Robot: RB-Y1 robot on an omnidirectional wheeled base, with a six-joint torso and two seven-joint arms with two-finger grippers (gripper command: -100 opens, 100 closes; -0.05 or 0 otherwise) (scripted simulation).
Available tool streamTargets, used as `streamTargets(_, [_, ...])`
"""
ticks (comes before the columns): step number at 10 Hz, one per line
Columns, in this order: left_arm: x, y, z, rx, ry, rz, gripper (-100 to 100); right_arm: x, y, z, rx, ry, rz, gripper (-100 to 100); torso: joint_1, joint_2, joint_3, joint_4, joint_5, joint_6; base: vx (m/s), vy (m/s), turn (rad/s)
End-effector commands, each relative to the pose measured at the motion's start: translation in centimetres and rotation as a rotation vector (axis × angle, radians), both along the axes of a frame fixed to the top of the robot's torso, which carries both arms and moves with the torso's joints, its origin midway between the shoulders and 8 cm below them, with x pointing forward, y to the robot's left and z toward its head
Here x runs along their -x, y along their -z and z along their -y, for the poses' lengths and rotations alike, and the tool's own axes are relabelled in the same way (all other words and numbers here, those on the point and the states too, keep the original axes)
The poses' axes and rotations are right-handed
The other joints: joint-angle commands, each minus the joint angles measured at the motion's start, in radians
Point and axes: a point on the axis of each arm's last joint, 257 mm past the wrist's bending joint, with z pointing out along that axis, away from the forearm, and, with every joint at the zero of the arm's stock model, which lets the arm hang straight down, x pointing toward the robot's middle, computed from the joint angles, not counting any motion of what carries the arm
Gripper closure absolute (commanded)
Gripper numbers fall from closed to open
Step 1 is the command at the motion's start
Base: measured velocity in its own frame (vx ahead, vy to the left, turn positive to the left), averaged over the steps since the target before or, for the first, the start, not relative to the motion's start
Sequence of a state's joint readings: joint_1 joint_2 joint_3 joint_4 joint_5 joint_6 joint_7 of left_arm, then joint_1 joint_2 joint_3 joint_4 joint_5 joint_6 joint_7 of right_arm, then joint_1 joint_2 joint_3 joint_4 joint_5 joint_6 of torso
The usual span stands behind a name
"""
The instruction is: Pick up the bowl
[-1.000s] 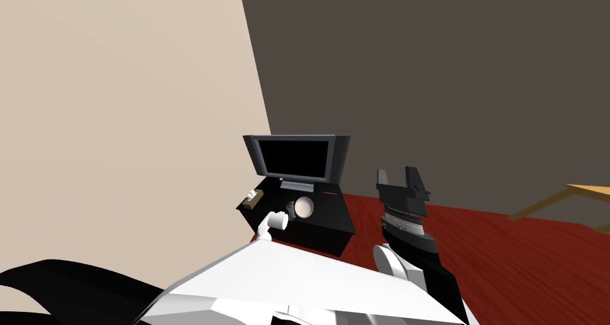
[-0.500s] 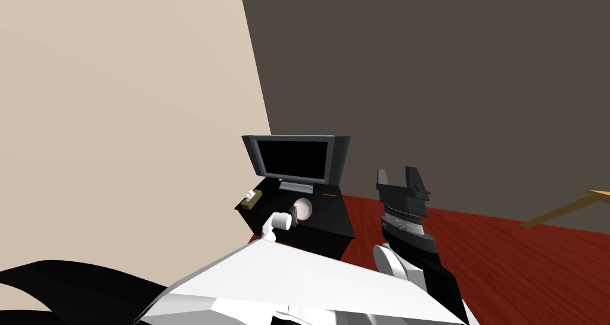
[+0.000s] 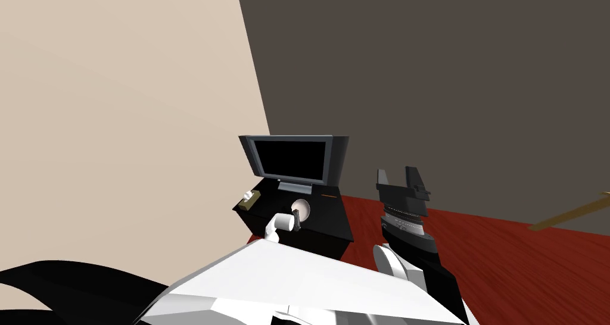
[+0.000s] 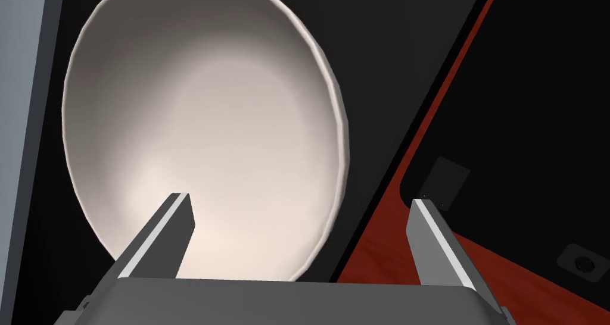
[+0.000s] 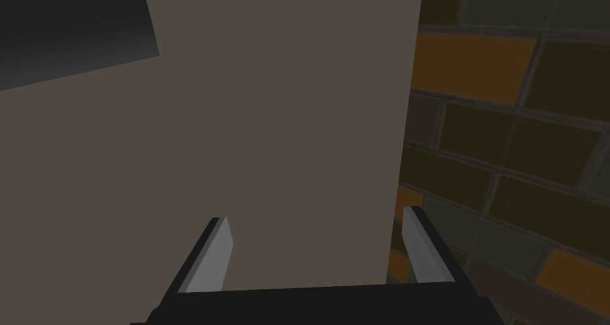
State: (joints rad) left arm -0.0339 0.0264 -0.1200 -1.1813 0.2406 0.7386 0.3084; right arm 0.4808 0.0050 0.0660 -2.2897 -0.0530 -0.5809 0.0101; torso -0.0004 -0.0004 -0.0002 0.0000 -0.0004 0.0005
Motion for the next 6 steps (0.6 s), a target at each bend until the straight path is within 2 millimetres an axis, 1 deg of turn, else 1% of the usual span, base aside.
streamTargets(1, [0.3, 0.6, 0.2, 0.0, -0.002, 0.0, -100, 0.0, 0.0, 0.0, 0.0, 0.0, 0.0, 0, 0.0, 0.0, 0.0, 0.0, 0.0, 0.0, 0.019, 0.001, -0.016])
streamTargets(5, [1.1, 2.1, 0.5, 0.001, -0.006, 0.001, -100, 0.0, 0.0, 0.0, 0.0, 0.0, 0.0, 0, 0.001, 0.0, 0.0, 0.0, 0.0, 0.0, 0.007, 0.011, -0.032])
streamTargets(6, [1.0, 1.8, 0.5, 0.001, -0.006, -0.001, -100, 0.0, 0.0, 0.0, 0.0, 0.0, 0.0, 0, 0.001, 0.0, 0.0, 0.0, 0.0, 0.0, 0.003, 0.006, -0.013])
